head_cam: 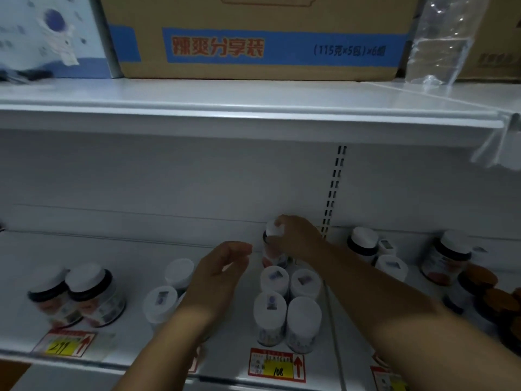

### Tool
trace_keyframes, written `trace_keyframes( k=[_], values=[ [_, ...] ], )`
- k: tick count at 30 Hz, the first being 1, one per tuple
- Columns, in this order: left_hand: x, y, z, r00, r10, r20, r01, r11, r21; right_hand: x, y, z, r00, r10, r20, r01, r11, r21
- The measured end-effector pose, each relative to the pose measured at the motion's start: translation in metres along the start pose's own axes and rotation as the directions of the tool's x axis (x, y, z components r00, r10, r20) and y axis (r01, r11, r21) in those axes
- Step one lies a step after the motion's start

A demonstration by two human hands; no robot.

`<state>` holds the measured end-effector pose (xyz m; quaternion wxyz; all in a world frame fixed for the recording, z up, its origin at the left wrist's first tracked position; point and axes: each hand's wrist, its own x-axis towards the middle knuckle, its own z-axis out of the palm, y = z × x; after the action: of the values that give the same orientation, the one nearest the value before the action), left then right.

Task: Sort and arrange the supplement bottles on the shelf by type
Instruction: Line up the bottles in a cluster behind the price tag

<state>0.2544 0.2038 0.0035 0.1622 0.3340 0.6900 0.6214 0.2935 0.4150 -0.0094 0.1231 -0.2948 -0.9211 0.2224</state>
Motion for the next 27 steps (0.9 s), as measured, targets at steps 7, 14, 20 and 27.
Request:
trace_keyframes(
  k=[7,14,20,27],
  values=[
    [-0.011,0.007,-0.009,0.998,-0.025,-0.062,0.022,0.999,-0.046,-0.019,-0.016,-0.045,0.965,0.119,-0.233,0.011,0.872,0.490],
    [-0.029,0.031,0.009,0.999,0.036,0.016,-0.037,0.997,0.066,-0.082,-0.038,-0.071,0.998,-0.057,0.002,0.018,0.350,0.937],
    [-0.053,0.029,-0.001,0.990,0.097,-0.107,-0.088,0.993,0.081,-0.091,-0.054,-0.063,0.988,-0.143,0.065,-0.015,0.325,0.946],
    [-0.049,0.028,-0.047,0.992,0.085,-0.093,-0.080,0.995,0.050,-0.080,-0.098,-0.045,0.989,-0.129,0.066,-0.015,0.362,0.932]
  ],
)
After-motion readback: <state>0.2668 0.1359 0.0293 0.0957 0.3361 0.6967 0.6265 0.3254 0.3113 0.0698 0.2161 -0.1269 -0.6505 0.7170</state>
